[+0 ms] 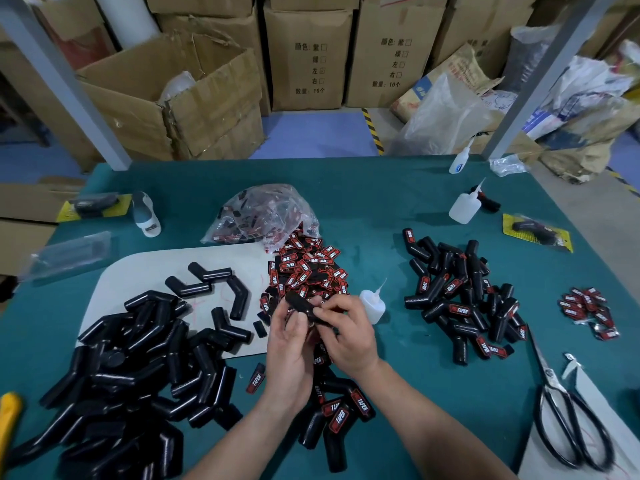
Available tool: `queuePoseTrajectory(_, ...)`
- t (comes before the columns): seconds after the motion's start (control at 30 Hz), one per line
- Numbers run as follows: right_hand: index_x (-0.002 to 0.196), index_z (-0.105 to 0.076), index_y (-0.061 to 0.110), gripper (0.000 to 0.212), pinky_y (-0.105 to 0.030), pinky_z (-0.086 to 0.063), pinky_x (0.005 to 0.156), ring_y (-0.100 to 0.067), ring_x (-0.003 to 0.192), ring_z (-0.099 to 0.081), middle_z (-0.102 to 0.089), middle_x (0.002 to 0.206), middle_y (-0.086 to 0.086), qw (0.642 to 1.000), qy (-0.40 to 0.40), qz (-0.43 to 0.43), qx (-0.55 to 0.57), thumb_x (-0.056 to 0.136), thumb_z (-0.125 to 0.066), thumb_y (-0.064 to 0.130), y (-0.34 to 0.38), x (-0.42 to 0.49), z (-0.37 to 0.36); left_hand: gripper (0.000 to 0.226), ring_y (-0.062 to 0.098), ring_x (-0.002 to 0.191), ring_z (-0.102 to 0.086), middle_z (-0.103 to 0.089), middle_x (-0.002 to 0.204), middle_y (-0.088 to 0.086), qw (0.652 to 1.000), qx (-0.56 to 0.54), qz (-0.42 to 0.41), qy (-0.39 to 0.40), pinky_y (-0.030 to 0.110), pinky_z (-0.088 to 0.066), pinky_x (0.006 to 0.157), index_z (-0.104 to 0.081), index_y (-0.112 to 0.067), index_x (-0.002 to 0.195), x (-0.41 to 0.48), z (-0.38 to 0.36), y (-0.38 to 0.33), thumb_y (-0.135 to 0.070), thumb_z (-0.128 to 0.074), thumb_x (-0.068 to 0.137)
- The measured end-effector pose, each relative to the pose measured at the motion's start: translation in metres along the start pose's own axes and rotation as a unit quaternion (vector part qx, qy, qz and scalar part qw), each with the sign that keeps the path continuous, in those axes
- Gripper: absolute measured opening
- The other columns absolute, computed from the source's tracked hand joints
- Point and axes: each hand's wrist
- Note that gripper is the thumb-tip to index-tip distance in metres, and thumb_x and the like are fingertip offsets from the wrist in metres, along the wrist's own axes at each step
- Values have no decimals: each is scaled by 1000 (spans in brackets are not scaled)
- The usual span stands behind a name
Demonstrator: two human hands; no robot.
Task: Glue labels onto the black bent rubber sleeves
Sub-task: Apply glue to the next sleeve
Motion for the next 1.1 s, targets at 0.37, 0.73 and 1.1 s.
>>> queuePoseTrajectory(0.37,101,-47,10,32,-28,-39,92,-12,106,-43,-39,107,-12,965,-185,-149,-109,70,-54,6,-6,6,26,42,11,86,-58,-60,96,0,922,347,-166,-48,23,-48,80,-48,-51,114,19,31,-12,-21,-62,88)
queuePoseTrajectory(0.73,114,-59,28,28,-16,-43,82,-1,103,-54,-53,109,21,917,81,-378,-97,88,-68,21,-20,-17,43,28,10,94,-71,-72,108,-7,896,429,-111,-19,32,-58,89,-57,-50,126,8,39,0,-46,-58,98)
queuePoseTrajectory(1.1,122,-41,34,47,-6,-42,67,6,88,-58,-60,97,16,907,20,-416,-52,87,-44,65,-5,-12,39,13,0,112,-59,-66,109,-28,853,514,-83,-31,27,-44,97,-59,-42,115,-31,70,-12,-36,-56,104)
Point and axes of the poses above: each hand's wrist, its own x-axis towards the middle knuckle, its own z-axis out of the back of the hand, y = z × x
